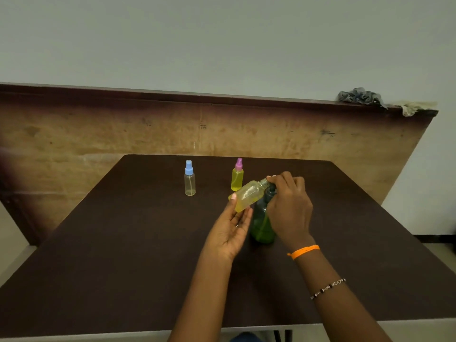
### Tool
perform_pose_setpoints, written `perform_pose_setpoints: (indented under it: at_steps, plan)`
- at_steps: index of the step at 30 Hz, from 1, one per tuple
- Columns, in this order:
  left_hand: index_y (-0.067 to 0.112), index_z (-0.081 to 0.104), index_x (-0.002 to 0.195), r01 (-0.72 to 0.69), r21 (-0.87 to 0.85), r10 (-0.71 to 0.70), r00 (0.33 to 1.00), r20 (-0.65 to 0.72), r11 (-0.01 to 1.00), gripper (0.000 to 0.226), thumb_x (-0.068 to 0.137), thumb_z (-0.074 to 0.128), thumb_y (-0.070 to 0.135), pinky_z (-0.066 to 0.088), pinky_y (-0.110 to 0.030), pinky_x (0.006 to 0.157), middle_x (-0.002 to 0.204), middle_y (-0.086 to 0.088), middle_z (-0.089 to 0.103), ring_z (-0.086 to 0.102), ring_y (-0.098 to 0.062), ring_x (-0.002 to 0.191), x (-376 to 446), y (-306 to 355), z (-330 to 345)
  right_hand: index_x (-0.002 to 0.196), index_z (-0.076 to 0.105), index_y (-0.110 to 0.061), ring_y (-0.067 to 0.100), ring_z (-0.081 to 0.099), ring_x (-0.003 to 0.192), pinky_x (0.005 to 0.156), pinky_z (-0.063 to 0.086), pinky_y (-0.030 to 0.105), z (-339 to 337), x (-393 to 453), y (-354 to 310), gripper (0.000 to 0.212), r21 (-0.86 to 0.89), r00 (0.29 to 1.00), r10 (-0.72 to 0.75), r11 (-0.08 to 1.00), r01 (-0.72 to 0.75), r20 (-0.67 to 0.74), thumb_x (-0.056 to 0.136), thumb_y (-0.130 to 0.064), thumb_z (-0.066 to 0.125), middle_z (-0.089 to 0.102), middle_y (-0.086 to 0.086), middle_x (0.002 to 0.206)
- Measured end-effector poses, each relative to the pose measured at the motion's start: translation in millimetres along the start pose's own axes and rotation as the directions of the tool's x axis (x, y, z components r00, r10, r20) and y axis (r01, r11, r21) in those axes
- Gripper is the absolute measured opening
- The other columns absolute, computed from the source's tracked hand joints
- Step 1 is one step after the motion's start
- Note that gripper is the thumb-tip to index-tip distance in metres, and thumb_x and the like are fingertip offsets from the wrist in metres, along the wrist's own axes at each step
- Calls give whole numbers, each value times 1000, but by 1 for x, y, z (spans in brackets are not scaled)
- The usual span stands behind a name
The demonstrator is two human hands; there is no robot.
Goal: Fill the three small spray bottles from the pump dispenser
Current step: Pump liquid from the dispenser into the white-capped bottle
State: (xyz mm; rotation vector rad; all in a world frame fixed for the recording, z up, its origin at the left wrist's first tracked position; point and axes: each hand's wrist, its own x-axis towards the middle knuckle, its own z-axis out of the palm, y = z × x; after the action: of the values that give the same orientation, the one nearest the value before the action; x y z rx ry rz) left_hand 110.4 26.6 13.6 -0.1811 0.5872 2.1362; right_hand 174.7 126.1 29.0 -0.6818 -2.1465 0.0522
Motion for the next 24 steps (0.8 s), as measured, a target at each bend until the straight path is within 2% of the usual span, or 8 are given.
perform_pose_setpoints:
  at_steps: [3,6,9,11,15,20,24]
  plan:
    - [1,59,99,0,12,0,1000,11,1000,18,87,62,14,52,-36,79,99,-16,62,61,-23,92,-3,1,4,93,69,-6,29,50,87,60,46,37,-14,14,-3,24,-3,998,-1,1000,1,63,74,4,58,62,5,89]
    - [2,59,99,-7,18,7,1000,6,1000,19,86,62,15,56,-30,72,97,-15,62,61,-22,90,-2,1,5,103,67,-7,27,43,99,71,41,37,-15,24,-2,26,-9,988,1,1000,0,153,84,-4,51,60,5,101]
    - [2,59,99,-13,12,13,1000,4,1000,19,86,62,15,55,-30,78,98,-15,62,61,-22,92,1,0,4,104,65,-4,28,49,89,63,49,38,-5,6,-3,33,28,999,7,1000,-8,38,82,-2,42,60,7,98]
    - [2,58,101,-12,10,12,1000,-4,1000,20,86,62,14,52,-34,83,100,-17,62,60,-24,95,1,-1,2,107,64,-4,26,53,80,56,50,34,10,-10,3,40,-11,997,-53,999,52,-63,78,-4,36,61,8,97]
    - [2,58,103,3,10,-3,1000,-15,1000,22,85,64,14,51,-35,86,103,-17,62,60,-25,97,-1,-1,1,94,65,-3,26,50,75,52,48,36,17,-4,7,29,-49,987,-81,996,75,-142,83,-6,38,60,10,86]
    - [1,58,101,0,16,0,1000,1,1000,20,87,61,15,52,-33,82,99,-17,62,60,-23,92,-3,0,4,81,66,-5,27,50,78,53,46,34,4,13,2,34,-41,986,-105,994,101,-133,74,-11,33,59,7,77]
    - [2,59,100,-5,14,5,1000,-4,1000,19,87,61,16,55,-30,71,98,-15,62,61,-22,91,-1,-1,4,89,68,-4,27,51,80,54,46,34,9,7,1,38,8,988,-43,999,45,-149,78,-10,32,62,7,83]
